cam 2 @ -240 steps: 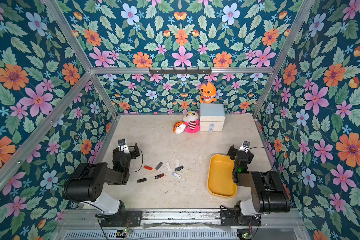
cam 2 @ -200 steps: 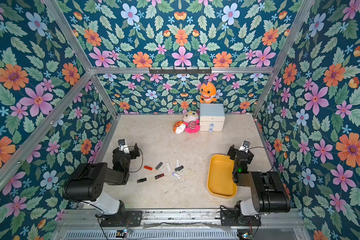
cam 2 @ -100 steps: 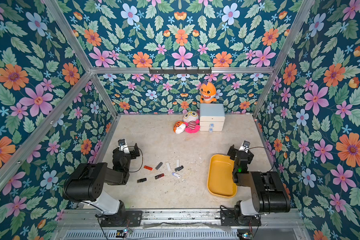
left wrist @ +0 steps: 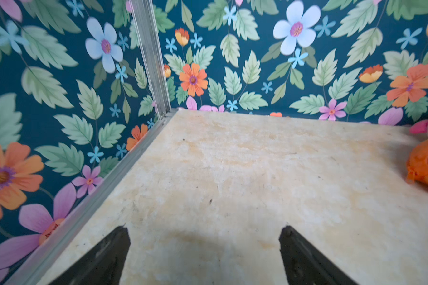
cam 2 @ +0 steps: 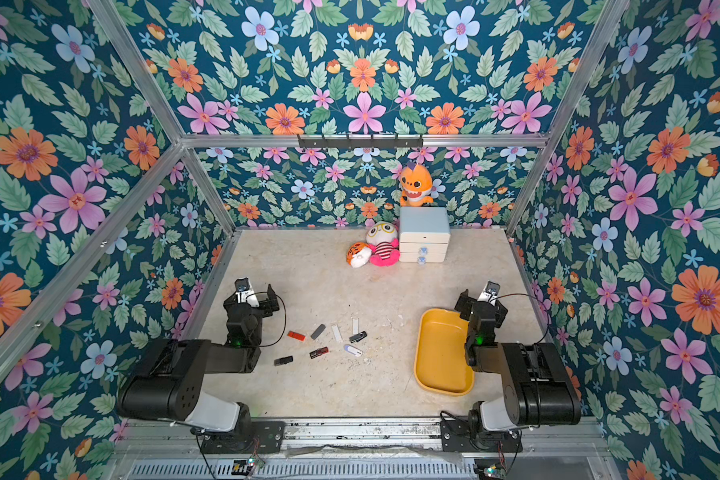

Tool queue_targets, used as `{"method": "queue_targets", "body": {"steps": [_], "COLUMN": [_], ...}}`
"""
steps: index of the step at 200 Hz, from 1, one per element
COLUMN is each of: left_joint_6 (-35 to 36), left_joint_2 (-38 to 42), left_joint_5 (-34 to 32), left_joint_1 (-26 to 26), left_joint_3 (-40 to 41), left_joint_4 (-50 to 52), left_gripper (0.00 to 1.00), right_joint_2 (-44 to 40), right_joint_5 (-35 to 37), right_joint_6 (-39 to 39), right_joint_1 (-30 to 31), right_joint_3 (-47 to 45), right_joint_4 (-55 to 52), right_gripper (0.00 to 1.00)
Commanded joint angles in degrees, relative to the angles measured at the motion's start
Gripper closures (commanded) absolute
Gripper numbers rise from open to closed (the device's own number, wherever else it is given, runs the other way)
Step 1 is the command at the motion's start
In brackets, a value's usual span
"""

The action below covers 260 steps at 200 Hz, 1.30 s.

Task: Put the usb flash drive into the storage box
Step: Pick up the USB flash from the center of the board.

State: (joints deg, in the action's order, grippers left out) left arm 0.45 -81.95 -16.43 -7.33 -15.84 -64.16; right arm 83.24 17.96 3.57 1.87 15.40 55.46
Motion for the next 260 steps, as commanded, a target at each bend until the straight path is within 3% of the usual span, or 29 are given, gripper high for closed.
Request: {"method": "queue_targets", "body": {"steps": [1,21,34,61,82,99,126,156,179,260], "left_joint_6": [0.8,-15.2,-28.9,-35.0,-38.8,-40.5,-40.0,-40.7,-43.2,-49.4], "left_joint_2": [8.1,15.8,18.5,17.1,21.1,25.0,25.8,18.5,12.8,0.1], "left_joint_5": [-6.1,-7.0,-6.0,6.8,14.0,16.2,14.6,11.0,9.6,6.1], "left_joint_1": [-3.2,-3.5,-2.4,-1.1,-1.4,-2.6,-9.4,-15.5,-17.4,-20.6], "left_joint_3": [-1.3,-5.2,-13.0,-21.7,-18.6,-16.7,-16.9,-19.4,-20.3,-25.6], "left_joint_4": [6.2,18.2,39.2,58.6,63.0,68.1,75.4,82.8,83.2,85.5], "left_gripper": [0.01,0.01,0.01,0.01,0.01,0.02,0.05,0.07,0.22,0.21], "right_joint_2": [-1.9,-14.5,-23.8,-41.5,-49.3,-53.1,-54.5,-51.5,-49.2,-46.3], "right_joint_5": [1.8,2.1,0.7,-5.1,-20.5,-25.9,-29.0,-32.7,-32.6,-33.3], "right_joint_6": [-0.5,-3.5,-0.5,17.0,18.0,21.4,22.8,23.0,20.6,20.5], "right_joint_1": [0.7,3.9,4.7,4.4,4.2,4.3,4.6,4.6,4.6,4.7], "right_joint_3": [0.5,5.3,7.6,12.9,15.7,18.2,21.8,23.1,24.4,21.1], "right_joint_4": [0.0,-17.9,-25.8,-47.5,-57.0,-66.9,-80.7,-87.2,-91.0,-86.6], "right_gripper": [0.01,0.01,0.01,0.01,0.01,0.01,0.07,0.16,0.18,0.19]}}
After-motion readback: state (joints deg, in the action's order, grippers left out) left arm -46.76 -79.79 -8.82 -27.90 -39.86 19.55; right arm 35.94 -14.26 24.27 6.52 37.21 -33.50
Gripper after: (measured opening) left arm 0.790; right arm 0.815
